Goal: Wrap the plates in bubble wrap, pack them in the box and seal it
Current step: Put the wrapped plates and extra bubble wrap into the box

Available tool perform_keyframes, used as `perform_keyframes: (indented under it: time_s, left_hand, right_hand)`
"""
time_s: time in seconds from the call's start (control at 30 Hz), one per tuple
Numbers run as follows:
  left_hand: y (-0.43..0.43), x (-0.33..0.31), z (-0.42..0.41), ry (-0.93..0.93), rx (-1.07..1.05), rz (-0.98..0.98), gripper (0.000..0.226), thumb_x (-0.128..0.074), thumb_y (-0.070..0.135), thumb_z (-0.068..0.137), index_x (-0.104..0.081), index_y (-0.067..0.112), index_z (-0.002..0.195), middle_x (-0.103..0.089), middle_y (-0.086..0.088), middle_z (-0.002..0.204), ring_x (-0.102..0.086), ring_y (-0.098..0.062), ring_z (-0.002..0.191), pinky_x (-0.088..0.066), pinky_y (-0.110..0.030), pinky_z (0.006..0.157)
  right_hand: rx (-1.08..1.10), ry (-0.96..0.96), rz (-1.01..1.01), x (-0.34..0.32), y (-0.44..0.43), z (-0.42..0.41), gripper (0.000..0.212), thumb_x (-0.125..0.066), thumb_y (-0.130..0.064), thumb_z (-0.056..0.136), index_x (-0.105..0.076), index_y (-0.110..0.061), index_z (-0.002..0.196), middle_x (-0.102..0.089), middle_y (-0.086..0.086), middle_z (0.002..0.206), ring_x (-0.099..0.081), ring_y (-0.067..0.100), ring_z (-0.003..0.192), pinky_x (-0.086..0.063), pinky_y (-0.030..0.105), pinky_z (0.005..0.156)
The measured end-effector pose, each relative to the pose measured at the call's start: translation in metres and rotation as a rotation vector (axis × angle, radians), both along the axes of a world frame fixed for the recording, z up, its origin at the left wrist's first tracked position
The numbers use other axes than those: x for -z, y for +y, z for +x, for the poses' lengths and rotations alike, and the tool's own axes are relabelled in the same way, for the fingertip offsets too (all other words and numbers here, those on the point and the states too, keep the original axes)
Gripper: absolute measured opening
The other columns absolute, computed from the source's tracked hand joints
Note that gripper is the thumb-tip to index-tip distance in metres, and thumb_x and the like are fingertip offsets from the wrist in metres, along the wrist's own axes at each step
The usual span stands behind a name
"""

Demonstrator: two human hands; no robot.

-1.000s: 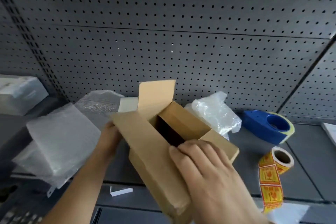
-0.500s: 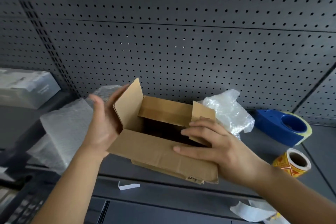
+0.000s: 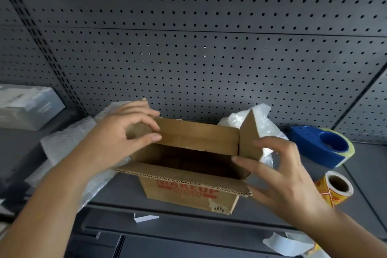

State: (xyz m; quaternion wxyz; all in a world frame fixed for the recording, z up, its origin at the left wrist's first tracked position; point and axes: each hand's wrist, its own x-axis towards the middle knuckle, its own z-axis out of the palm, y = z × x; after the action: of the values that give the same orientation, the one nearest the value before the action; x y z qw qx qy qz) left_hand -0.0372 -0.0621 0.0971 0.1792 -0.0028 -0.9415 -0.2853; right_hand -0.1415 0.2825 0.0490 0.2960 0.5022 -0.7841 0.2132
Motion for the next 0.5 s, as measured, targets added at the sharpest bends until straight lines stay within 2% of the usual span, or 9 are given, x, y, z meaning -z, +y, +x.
perform_keyframes:
  time_s: [0.07, 0.2, 0.3, 0.37, 0.5]
  left_hand:
    - [-0.001, 0.000, 0.005, -0.019, -0.015, -0.049, 0.041, -0.060, 0.080, 0.075, -0.071, 0.047, 0.096, -0.058, 0.033, 0.133, -0.036, 0.001, 0.145, -0.031, -0.049, 0.121]
    - [-0.007, 0.001, 0.020, -0.140, -0.058, -0.132, 0.065, -0.055, 0.098, 0.059, -0.063, 0.056, 0.108, -0.044, 0.037, 0.144, -0.026, 0.004, 0.149, -0.029, -0.048, 0.122]
    - [-0.014, 0.004, 0.032, -0.336, -0.079, -0.224, 0.083, -0.049, 0.106, 0.048, -0.049, 0.067, 0.121, -0.025, 0.049, 0.149, -0.011, 0.007, 0.152, -0.019, -0.046, 0.127]
    - [-0.016, 0.006, 0.037, -0.417, -0.070, -0.229, 0.095, -0.049, 0.107, 0.044, -0.037, 0.072, 0.131, -0.011, 0.052, 0.152, -0.004, 0.009, 0.152, -0.016, -0.044, 0.128]
    - [-0.006, 0.008, 0.036, -0.508, -0.019, -0.174, 0.118, -0.056, 0.106, 0.038, -0.007, 0.075, 0.141, 0.013, 0.050, 0.154, 0.002, 0.007, 0.153, -0.024, -0.043, 0.125]
  right_hand:
    - [0.078, -0.036, -0.046, 0.004, 0.012, 0.004, 0.037, -0.058, -0.047, 0.093, -0.074, -0.019, 0.111, -0.042, 0.010, 0.120, -0.048, 0.030, 0.105, -0.042, 0.031, 0.092]
    - [0.192, -0.124, -0.128, 0.020, 0.024, 0.008, 0.032, -0.063, -0.038, 0.091, -0.079, -0.015, 0.107, -0.052, 0.010, 0.110, -0.054, 0.030, 0.090, -0.049, 0.042, 0.075]
    - [0.204, -0.166, -0.140, 0.026, 0.023, 0.011, 0.032, -0.060, -0.037, 0.093, -0.076, -0.018, 0.115, -0.057, 0.009, 0.104, -0.054, 0.027, 0.087, -0.051, 0.046, 0.070]
    - [0.195, -0.214, -0.132, 0.029, 0.022, 0.013, 0.035, -0.058, -0.039, 0.094, -0.071, -0.022, 0.123, -0.055, 0.006, 0.105, -0.054, 0.025, 0.086, -0.051, 0.043, 0.070]
    - [0.180, -0.346, -0.124, 0.034, 0.019, 0.016, 0.043, -0.053, -0.043, 0.096, -0.062, -0.021, 0.133, -0.047, -0.003, 0.106, -0.056, 0.013, 0.087, -0.049, 0.027, 0.071]
